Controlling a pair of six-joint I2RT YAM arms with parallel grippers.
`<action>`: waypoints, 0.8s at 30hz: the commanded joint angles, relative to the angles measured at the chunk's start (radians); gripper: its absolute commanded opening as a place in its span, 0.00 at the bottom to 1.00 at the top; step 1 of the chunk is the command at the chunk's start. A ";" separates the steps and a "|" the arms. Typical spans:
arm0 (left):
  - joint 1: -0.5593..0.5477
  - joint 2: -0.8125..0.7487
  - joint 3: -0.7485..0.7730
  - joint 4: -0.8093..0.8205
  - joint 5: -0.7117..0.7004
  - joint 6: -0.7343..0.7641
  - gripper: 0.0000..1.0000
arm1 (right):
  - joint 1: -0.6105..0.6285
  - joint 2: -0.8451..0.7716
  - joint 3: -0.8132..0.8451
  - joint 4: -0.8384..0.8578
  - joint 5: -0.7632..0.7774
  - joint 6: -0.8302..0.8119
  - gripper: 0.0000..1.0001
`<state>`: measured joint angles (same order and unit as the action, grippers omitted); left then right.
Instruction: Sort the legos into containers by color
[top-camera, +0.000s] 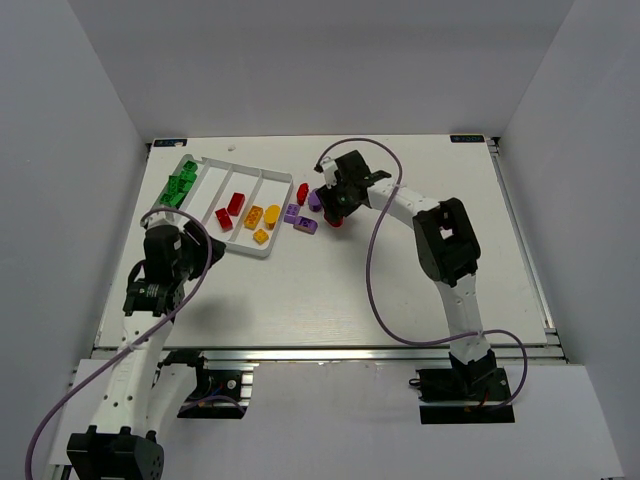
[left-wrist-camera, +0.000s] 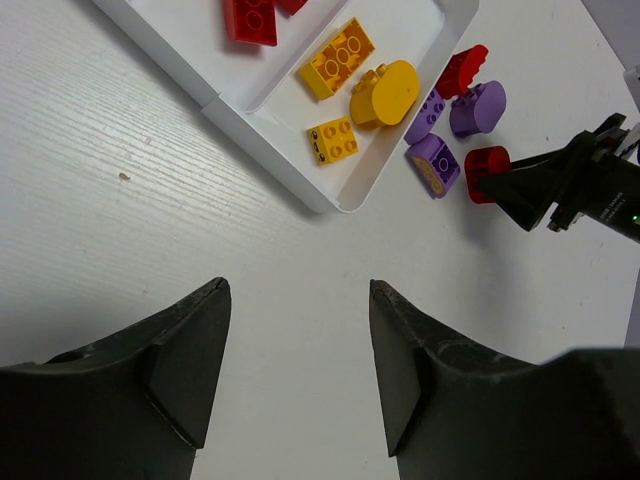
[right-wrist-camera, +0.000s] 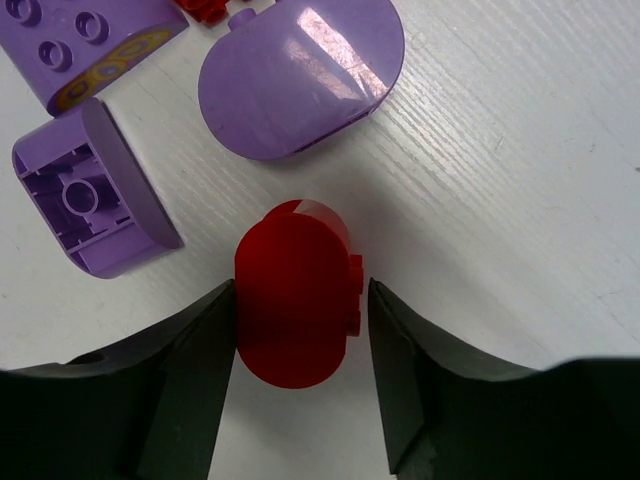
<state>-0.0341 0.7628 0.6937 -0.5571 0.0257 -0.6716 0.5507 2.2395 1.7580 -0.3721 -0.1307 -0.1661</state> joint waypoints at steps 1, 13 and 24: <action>0.005 -0.023 0.023 -0.018 -0.012 -0.017 0.67 | 0.006 0.009 0.043 0.022 -0.012 -0.009 0.58; 0.005 -0.080 0.047 -0.059 -0.096 -0.014 0.68 | 0.031 -0.221 -0.097 0.168 -0.241 -0.087 0.08; 0.005 -0.140 0.081 -0.081 -0.162 0.003 0.71 | 0.198 -0.060 0.153 0.315 -0.437 -0.067 0.00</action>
<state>-0.0341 0.6540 0.7357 -0.6285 -0.0986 -0.6773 0.7105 2.1090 1.8339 -0.1520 -0.5091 -0.2634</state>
